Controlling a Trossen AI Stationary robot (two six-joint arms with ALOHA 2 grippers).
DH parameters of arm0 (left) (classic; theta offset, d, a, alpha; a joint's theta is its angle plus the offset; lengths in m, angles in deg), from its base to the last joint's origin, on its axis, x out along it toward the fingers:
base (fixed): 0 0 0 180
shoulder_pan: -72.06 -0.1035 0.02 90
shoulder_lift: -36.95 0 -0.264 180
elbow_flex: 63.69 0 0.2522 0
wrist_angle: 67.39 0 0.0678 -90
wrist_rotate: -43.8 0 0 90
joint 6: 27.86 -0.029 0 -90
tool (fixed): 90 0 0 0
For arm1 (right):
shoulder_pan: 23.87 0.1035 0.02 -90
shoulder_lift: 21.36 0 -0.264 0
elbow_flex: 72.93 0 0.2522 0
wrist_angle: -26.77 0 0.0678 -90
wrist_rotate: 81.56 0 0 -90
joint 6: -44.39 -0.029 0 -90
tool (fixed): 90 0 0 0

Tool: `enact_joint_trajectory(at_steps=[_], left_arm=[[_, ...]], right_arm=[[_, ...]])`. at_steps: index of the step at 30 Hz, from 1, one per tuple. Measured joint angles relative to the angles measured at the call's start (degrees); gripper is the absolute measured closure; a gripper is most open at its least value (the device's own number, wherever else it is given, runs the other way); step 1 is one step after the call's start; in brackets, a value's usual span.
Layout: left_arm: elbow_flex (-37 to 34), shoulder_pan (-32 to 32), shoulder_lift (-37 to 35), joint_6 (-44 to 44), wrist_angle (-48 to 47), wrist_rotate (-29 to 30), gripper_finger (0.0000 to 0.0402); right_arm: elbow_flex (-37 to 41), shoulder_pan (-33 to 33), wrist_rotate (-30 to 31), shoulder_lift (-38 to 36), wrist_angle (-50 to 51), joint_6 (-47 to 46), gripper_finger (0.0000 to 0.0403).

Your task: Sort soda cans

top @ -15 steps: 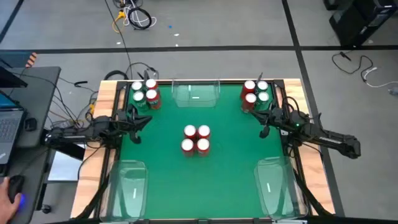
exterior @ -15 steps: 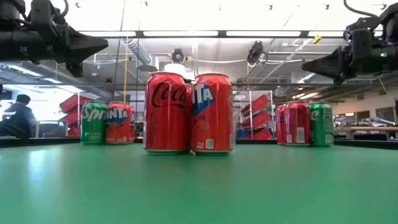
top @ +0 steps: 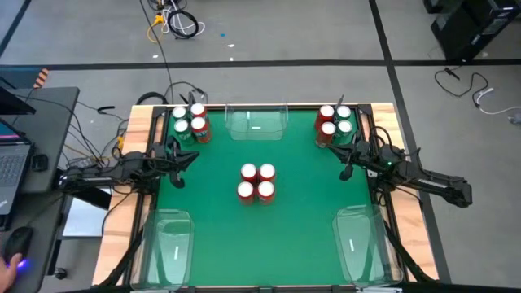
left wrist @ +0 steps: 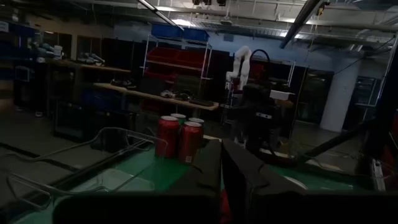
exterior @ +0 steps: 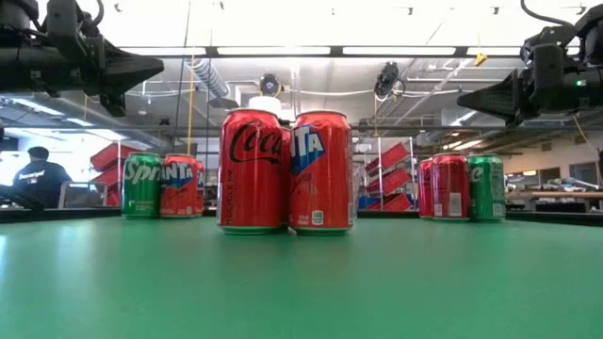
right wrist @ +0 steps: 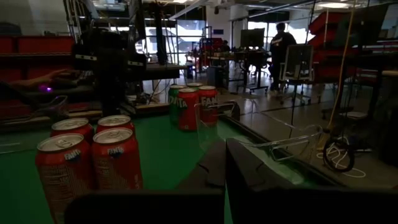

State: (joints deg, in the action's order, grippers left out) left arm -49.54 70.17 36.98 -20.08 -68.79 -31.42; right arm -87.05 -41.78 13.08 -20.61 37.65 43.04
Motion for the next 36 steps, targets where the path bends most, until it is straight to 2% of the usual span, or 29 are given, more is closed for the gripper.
enact_joint_trajectory(at_steps=[31, 36], left_arm=[[0.0, 0.0, 0.0, 0.0, 0.0, 0.0, 0.0382], [0.0, 0.0, 0.0, 0.0, 0.0, 0.0, 0.0382]], right_arm=[[0.0, 0.0, 0.0, 0.0, 0.0, 0.0, 0.0402], [0.0, 0.0, 0.0, 0.0, -3.9, 0.0, 0.0402]])
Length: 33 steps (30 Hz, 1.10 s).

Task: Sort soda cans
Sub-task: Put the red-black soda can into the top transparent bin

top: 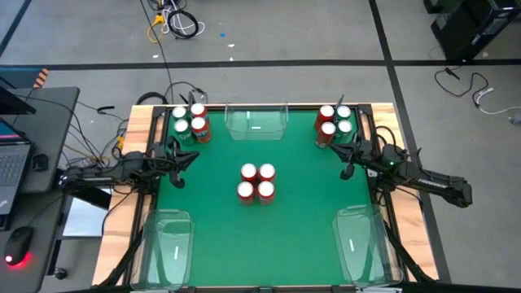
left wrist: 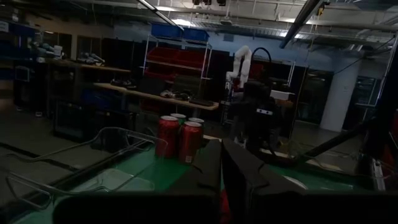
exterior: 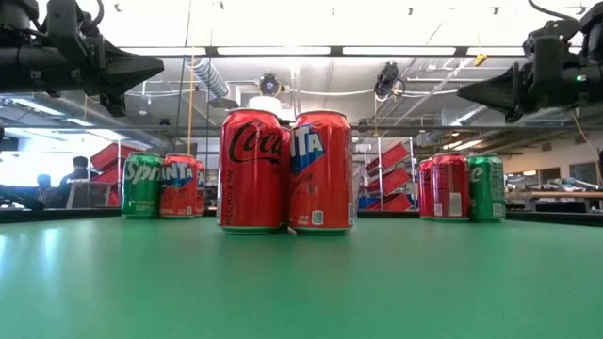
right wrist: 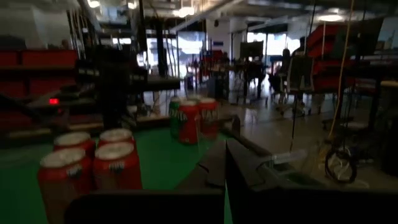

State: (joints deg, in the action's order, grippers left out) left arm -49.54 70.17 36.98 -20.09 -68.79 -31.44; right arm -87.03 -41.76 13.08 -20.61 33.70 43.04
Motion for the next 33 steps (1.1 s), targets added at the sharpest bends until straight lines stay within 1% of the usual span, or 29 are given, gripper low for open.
enact_joint_trajectory(at_steps=[5, 13, 17, 21, 25, 29, 33], left_arm=[[0.0, 0.0, 0.0, 0.0, 0.0, 0.0, 0.0382], [0.0, 0.0, 0.0, 0.0, 0.0, 0.0, 0.0382], [0.0, 0.0, 0.0, 0.0, 0.0, 0.0, 0.0382], [0.0, 0.0, 0.0, 0.0, 0.0, 0.0, 0.0382], [0.0, 0.0, 0.0, 0.0, 0.0, 0.0, 0.0382], [0.0, 0.0, 0.0, 0.0, 0.1, 0.0, 0.0382], [0.0, 0.0, 0.0, 0.0, 0.0, 0.0, 0.0382]], right_arm=[[0.0, 0.0, 0.0, 0.0, -5.6, 0.0, 0.0402], [0.0, 0.0, 0.0, 0.0, -19.9, 0.0, 0.0402], [0.0, 0.0, 0.1, 0.0, -25.0, 0.0, 0.0402], [0.0, 0.0, 3.1, 0.3, -24.2, -1.3, 0.0402], [-0.6, -0.2, 4.8, 2.5, -23.2, -1.4, 0.0402], [-5.5, -0.6, 6.3, 6.4, -19.3, -4.3, 0.0399], [-13.5, -0.7, 8.0, 12.4, -9.4, -10.4, 0.0379]])
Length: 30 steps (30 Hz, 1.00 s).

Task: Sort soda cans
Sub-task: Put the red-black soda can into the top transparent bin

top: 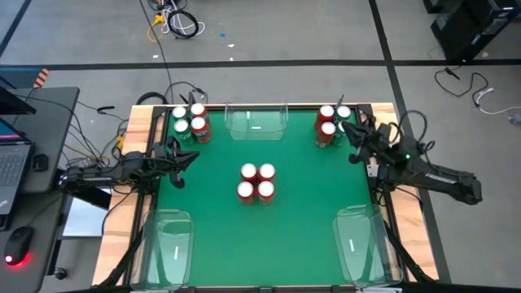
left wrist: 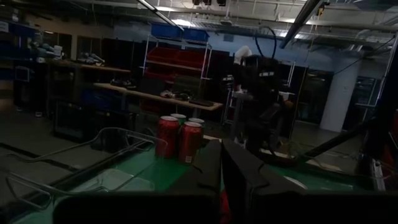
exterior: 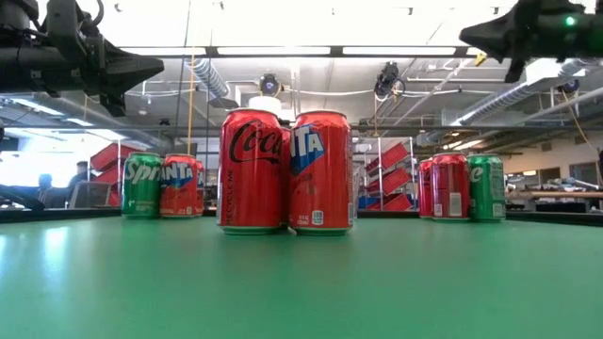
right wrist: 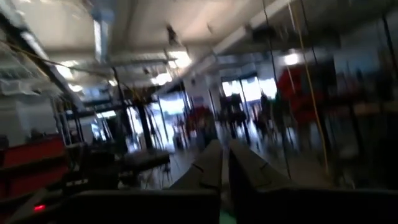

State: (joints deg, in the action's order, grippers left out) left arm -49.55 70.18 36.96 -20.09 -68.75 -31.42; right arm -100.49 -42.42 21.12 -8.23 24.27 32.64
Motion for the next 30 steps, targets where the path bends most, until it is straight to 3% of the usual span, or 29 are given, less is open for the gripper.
enact_joint_trajectory(at_steps=[6, 18, 24, 30], left_arm=[[0.0, 0.0, 0.0, 0.0, -0.1, 0.0, 0.0382], [0.0, 0.0, 0.0, 0.0, 1.6, 0.0, 0.0382], [0.0, 0.0, 0.0, 0.0, 1.5, 0.0, 0.0382], [0.0, 0.0, 0.0, 0.0, 1.6, 0.0, 0.0382]], right_arm=[[-12.4, 0.0, 1.3, 11.7, 13.0, -5.4, 0.0327], [-36.9, 0.0, 1.3, 31.3, 37.4, -4.7, 0.0252], [-43.1, 0.0, 0.6, 37.9, 50.6, -4.6, 0.0245], [-44.5, -1.6, -2.5, 42.1, 59.2, -5.1, 0.0241]])
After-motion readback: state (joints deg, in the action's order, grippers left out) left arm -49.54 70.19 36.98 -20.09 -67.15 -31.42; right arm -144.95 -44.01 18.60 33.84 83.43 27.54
